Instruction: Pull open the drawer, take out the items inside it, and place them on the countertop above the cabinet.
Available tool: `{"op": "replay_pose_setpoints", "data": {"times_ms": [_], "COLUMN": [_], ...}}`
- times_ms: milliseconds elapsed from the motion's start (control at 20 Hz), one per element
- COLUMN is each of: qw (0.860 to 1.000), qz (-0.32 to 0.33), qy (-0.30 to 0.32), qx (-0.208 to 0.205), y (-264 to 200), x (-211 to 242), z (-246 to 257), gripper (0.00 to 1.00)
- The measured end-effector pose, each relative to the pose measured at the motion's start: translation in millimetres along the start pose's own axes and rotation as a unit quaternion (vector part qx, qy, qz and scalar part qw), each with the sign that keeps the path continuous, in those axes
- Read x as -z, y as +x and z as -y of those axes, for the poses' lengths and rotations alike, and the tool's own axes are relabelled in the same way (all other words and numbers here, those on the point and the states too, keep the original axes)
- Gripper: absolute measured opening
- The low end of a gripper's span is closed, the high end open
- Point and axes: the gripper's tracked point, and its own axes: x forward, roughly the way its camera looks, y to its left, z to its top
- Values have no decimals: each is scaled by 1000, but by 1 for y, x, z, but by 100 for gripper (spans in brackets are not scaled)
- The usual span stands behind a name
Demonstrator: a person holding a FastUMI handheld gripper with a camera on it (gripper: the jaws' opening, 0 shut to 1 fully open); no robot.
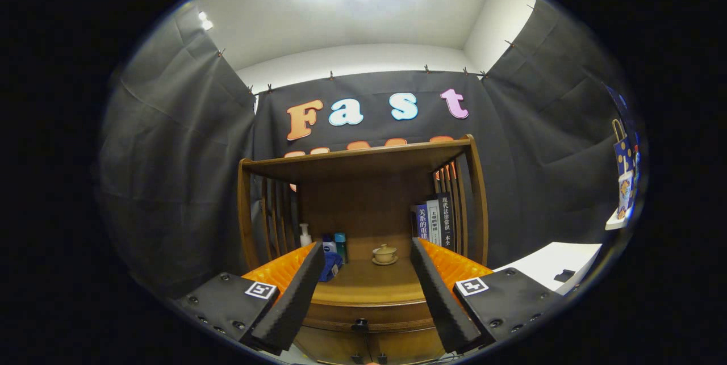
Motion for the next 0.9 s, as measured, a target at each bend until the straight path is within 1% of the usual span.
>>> {"op": "replay_pose_setpoints", "data": {"times_ms": [250, 450, 550, 700, 900], "qw": [999, 1000, 1000, 999, 997], "qz": [-11, -14, -10, -31, -65], "qy": [21, 12, 15, 20, -1], "qx": [-22, -16, -23, -36, -29], "y": [8, 28, 35, 49, 68], "x": [14, 32, 42, 77, 139], "z": [-12, -16, -22, -32, -29], "gripper": [99, 100, 100, 100, 100]}}
